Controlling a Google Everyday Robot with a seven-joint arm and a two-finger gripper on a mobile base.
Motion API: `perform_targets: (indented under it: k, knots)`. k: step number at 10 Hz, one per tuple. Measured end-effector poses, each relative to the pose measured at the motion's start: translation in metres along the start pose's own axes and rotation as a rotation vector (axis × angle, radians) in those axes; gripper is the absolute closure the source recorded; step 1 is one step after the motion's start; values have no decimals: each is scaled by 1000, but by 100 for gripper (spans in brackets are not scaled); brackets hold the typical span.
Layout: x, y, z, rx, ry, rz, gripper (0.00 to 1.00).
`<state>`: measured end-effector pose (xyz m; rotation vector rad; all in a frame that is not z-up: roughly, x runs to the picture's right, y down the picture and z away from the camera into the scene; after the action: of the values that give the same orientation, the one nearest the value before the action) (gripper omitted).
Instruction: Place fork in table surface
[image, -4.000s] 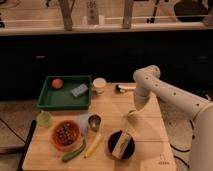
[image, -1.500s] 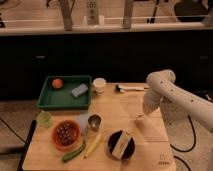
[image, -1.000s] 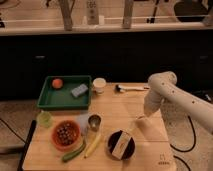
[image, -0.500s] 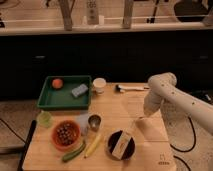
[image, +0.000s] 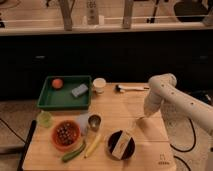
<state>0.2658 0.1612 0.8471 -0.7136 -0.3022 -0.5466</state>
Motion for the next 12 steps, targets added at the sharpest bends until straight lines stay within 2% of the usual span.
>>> perform_targets:
  k: [10, 11, 12]
  knots:
    - [10, -1, 13, -18, -12, 9, 97]
    - [10, -2, 13, -18, -12, 8, 95]
    - [10, -2, 14, -19, -15, 5, 86]
